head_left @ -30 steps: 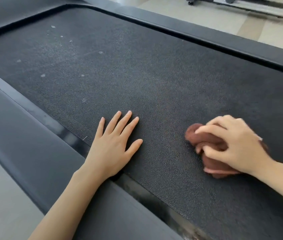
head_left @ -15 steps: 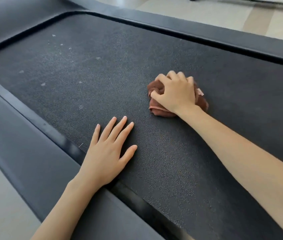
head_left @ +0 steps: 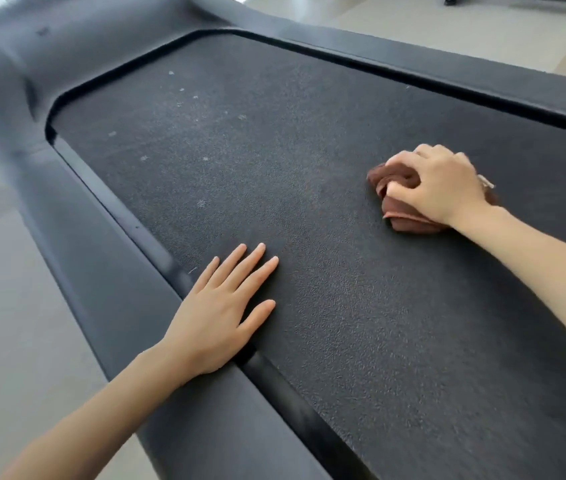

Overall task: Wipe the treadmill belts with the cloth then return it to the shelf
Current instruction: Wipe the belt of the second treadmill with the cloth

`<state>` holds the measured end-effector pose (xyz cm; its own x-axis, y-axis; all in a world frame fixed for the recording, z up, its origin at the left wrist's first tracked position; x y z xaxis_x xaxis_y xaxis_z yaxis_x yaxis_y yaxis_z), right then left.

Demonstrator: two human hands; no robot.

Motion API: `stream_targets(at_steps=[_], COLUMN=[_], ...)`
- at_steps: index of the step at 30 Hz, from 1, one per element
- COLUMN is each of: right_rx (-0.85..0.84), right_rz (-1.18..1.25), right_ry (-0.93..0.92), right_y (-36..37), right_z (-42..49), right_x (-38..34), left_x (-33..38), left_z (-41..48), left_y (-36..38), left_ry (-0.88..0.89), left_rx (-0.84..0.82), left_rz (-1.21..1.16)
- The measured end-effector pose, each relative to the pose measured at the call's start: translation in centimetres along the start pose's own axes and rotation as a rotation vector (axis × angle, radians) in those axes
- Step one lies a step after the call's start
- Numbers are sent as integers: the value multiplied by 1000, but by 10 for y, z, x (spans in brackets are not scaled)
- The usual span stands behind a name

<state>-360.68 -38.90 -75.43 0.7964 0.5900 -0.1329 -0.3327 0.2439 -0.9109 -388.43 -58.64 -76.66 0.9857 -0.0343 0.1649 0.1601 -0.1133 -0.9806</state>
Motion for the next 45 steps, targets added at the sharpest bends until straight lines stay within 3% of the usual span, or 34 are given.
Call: stream_targets(at_steps=[3,5,13,16,18,22,25,28,33,38,41,45], right_rx=[-3,-26,-49,-96,-125,-21,11,38,-30,-135,-142,-14], right_rz=[-116,-143,-75,63,92,-43,-168,-168,-79,117,65,-142], right_ry=[279,325,-207,-424,-472,4,333,321,2,-166,-19,400], right_y=[20,33,52,40,38,43,57,74,80,52,47,78], right_z=[31,45,44,34,39,77,103,115,98,47,59,113], right_x=[-12,-36,-167,-160,-137,-73,-73,-125,-238,-245,-220,-209], left_x=[-9,-15,-80,-113,-134,-166,-167,-166,-172,-231,-251,-248], left_z=[-4,0,31,44,54,76,80,79,82,98,104,104], left_y=[-1,-4,-21,-30,-36,-43,-39,-36,-37,-54,-56,-51], left_ry=[30,55,58,116,152,91,65,71,107,70,63,81], left_rx=[-13,-13,-38,-64,-72,-38,4,24,14,14,8,58], left_rz=[23,35,11,44,63,-22,-40,-61,-62,60,18,21])
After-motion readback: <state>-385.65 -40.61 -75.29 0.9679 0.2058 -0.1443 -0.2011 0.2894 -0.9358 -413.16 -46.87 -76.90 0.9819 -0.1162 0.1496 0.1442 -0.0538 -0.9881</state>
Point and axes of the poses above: each hand's wrist, its own z-axis towards the middle knuckle, its own y-axis out of the palm, x = y × z, the point moved 2 cm from there along z, towards the middle knuckle, and after that the axes turned 10 degrees about -y, right-handed, at the moved point
